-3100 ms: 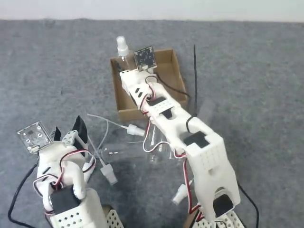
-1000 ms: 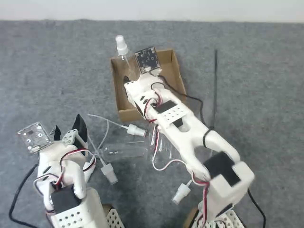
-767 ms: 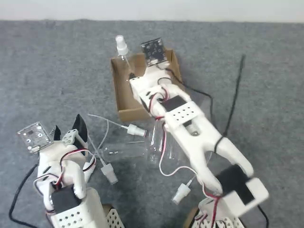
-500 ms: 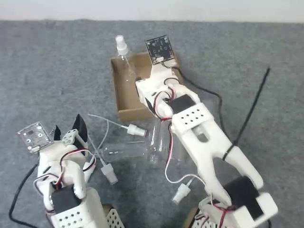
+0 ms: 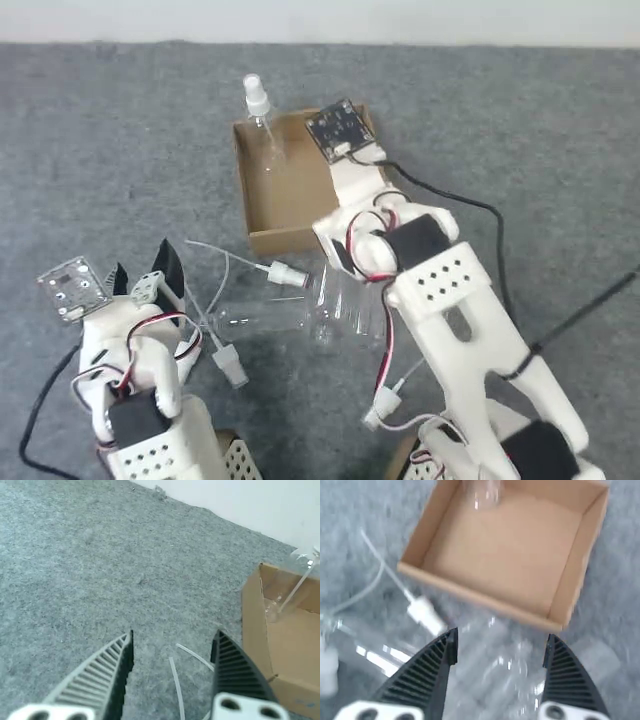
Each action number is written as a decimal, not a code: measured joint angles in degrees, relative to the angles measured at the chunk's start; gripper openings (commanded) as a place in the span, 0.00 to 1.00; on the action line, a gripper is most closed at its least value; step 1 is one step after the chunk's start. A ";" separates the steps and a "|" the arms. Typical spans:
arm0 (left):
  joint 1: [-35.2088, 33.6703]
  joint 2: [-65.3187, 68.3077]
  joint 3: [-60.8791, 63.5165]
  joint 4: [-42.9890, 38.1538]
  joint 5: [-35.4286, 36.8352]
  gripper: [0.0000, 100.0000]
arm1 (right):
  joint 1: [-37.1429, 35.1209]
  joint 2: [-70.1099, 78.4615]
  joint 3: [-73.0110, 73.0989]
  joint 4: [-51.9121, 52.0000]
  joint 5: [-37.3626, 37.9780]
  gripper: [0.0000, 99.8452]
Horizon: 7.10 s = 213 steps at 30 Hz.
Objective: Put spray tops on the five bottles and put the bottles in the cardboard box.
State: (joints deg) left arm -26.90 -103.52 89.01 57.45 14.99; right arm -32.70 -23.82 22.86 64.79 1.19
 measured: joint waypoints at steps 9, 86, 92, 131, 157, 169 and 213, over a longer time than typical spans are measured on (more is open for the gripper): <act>0.00 0.00 0.88 0.00 0.00 0.24 | 6.15 -2.29 0.00 8.70 0.18 0.23; 0.00 0.00 0.88 0.00 0.00 0.24 | 35.87 32.97 -12.84 17.93 -65.93 0.47; 0.00 0.00 0.88 0.00 0.00 0.24 | 34.46 32.97 -12.84 21.89 -65.93 0.48; 0.00 0.00 0.88 0.00 0.00 0.24 | 34.55 32.97 -31.30 35.60 -43.34 0.32; 0.00 0.00 0.88 0.00 0.00 0.24 | 34.11 32.97 -31.30 35.60 11.25 0.03; 0.00 0.00 0.88 0.00 0.00 0.24 | 30.42 25.85 -30.42 35.69 36.84 0.01; 0.00 0.00 0.88 0.00 -0.79 0.24 | 21.54 22.07 6.59 12.31 70.77 0.32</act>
State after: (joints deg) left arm -26.90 -103.52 89.89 57.45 14.20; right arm -11.16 -1.76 29.45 77.10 71.96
